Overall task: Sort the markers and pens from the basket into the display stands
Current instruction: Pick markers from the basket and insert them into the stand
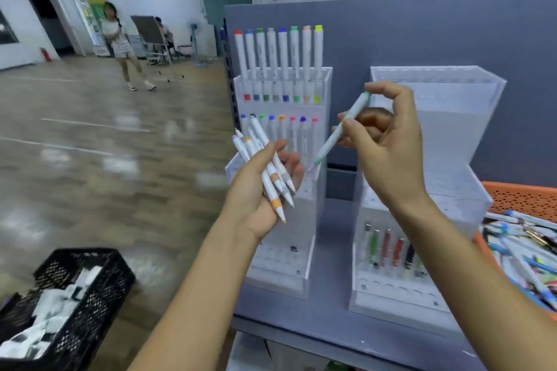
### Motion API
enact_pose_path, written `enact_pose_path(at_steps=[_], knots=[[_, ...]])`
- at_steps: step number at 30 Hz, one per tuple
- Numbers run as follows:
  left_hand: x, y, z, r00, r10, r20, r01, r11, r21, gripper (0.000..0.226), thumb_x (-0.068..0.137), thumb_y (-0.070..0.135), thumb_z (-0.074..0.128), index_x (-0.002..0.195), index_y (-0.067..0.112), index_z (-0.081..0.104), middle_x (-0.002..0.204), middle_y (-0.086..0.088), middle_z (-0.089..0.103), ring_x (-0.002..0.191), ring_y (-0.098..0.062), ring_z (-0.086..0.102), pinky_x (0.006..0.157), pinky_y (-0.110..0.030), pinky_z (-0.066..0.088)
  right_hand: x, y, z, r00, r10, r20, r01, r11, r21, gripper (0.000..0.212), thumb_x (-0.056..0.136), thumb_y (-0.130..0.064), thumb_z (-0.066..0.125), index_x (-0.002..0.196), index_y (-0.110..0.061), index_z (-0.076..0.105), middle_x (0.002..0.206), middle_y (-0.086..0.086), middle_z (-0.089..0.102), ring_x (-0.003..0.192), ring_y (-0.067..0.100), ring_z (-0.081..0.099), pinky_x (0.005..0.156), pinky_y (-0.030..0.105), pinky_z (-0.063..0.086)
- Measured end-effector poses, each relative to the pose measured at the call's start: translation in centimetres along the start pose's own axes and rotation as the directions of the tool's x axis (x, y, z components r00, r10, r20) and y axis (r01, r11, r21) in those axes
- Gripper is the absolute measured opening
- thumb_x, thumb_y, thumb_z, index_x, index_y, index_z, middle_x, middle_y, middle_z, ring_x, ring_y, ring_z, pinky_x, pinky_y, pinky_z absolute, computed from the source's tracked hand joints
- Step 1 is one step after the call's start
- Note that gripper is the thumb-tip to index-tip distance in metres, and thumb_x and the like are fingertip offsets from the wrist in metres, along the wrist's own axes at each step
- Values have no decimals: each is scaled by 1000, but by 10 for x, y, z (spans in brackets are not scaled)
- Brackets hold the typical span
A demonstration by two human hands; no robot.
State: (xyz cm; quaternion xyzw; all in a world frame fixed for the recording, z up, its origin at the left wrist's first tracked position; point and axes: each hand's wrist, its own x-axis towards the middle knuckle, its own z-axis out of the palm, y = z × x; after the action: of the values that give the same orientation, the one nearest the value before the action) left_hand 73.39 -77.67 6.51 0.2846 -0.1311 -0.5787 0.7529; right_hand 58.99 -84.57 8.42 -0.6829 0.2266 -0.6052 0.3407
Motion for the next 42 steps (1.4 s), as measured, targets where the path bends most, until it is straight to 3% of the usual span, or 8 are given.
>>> enact_pose_path(at_steps=[6,11,15,24,29,32,37,42], knots=[[9,40,-35,997,-6,-74,10,998,54,16,96,15,52,88,6,63,63,-3,70,55,-14,69,51,-25,57,14,5,50,992,-111,-61,102,987,-125,37,87,-7,62,114,-26,44,86,1,66,83,16,68,75,41,58],[21,60,-60,994,-89,-63,95,990,99,11,95,18,53,85,15,55,60,6,47,40,-4,40,41,-14,40,24,13,83,984,-161,-78,140,964,-226,35,86,-4,63,115,-18,48,88,-2,65,84,12,67,74,37,59],[24,70,-72,991,-118,-62,123,988,92,11,95,24,54,88,16,51,56,7,40,37,-3,34,38,-14,36,30,20,108,986,-167,-20,153,940,-306,34,85,-3,63,115,-12,52,85,1,65,79,14,67,74,34,57],[25,81,-84,970,-242,-27,242,969,37,10,96,22,51,96,12,51,64,0,52,42,-6,45,43,-16,43,39,32,142,977,-151,150,202,875,-439,33,85,-2,63,116,-7,53,78,-2,60,71,17,61,72,30,51],[24,84,-83,982,-189,-24,191,979,73,11,95,14,52,99,8,59,71,-3,62,47,-8,54,48,-18,50,37,38,149,952,-172,252,291,761,-580,33,85,-9,67,115,-7,53,79,4,62,70,20,59,69,39,52],[24,86,-82,988,-151,-26,153,982,112,10,95,13,52,97,8,61,73,-3,61,46,-8,55,47,-18,50,35,42,153,940,-73,334,291,685,-668,32,87,-14,67,114,-9,52,81,3,61,75,24,58,69,38,48],[24,87,-80,996,-89,-8,89,975,203,14,95,14,52,102,5,61,68,-2,68,50,-8,61,49,-18,51,26,52,154,949,-102,299,282,702,-654,27,89,-14,64,115,-7,59,86,10,66,79,31,62,70,39,48],[22,84,-78,996,-72,44,57,961,271,28,96,15,52,117,-2,57,69,-2,70,55,-9,63,50,-19,51,21,47,149,956,-174,236,289,702,-651,30,94,-23,56,120,-11,61,93,6,62,78,23,59,69,33,45]])
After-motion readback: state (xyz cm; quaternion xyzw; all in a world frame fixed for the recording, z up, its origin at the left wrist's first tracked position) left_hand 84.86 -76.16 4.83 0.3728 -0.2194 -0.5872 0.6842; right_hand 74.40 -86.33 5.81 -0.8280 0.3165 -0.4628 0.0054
